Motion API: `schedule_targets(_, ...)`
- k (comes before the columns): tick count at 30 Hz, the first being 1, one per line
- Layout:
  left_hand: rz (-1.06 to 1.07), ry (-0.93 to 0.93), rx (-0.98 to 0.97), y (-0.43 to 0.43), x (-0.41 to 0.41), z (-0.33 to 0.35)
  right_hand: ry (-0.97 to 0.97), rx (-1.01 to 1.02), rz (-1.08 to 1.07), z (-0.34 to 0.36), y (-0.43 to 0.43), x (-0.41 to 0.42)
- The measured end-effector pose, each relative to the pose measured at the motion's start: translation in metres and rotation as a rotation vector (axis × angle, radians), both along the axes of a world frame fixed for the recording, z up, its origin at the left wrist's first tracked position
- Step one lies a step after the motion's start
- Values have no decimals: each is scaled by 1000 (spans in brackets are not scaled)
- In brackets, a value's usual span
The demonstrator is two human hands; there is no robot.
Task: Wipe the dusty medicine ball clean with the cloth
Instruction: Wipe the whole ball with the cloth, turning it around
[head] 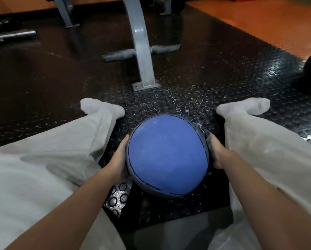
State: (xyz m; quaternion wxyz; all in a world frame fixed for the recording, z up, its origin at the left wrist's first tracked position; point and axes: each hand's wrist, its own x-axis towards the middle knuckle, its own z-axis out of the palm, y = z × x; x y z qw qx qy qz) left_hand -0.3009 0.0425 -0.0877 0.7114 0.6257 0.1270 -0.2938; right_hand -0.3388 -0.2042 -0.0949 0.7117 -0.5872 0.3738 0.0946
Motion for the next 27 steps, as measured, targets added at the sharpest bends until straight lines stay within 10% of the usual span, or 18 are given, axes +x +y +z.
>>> schedule_targets(15,87,-172,-124,14,16,9,-213,115,-67,21,47,13)
schedule_targets(27,162,-621,434,-21,13,26,-295,-1509,393,69,126,8)
